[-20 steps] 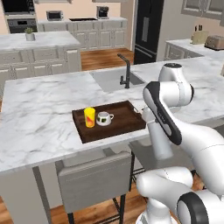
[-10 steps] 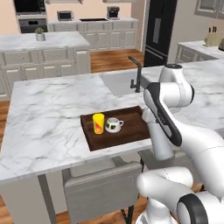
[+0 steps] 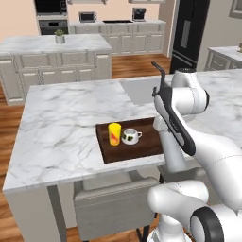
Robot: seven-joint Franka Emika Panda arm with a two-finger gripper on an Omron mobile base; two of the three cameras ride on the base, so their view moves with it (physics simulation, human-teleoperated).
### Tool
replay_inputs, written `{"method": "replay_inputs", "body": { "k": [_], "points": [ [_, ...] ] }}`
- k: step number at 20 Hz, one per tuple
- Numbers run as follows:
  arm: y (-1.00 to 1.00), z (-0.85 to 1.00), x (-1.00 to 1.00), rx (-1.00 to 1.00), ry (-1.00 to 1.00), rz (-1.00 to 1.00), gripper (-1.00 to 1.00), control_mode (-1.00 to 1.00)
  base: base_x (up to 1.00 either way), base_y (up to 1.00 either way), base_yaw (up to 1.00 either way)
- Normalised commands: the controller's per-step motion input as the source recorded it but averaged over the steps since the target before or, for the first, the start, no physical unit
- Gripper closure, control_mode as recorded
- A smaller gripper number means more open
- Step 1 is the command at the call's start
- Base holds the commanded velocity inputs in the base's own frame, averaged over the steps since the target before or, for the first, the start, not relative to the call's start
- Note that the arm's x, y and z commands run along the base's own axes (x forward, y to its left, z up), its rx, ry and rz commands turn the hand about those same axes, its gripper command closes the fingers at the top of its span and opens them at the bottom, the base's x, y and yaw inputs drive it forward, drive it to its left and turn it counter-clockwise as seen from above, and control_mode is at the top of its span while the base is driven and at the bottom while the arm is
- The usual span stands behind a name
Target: There is a tray on the dining counter. Grab the cup, mug, and pitcher and place them on the tray. The pitcher may be placed next to the tray if it cannot fit the tray.
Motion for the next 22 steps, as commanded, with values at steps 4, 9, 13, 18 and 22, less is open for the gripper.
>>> {"method": "replay_inputs", "body": {
  "k": [4,9,13,18,22],
  "points": [
    [0.00,0.00,0.00,0.00,0.00,0.00,1.00,1.00,0.00,0.00,0.04],
    [0.00,0.00,0.00,0.00,0.00,0.00,1.00,1.00,0.00,0.00,0.00],
    [0.00,0.00,0.00,0.00,0.00,0.00,1.00,1.00,0.00,0.00,0.00],
    [-0.05,0.00,0.00,0.00,-0.04,0.00,1.00,-1.00,0.00,0.00,0.00],
    [-0.13,0.00,0.00,0.04,-0.17,0.00,1.00,-1.00,0.00,0.00,0.00]
  ]
}}
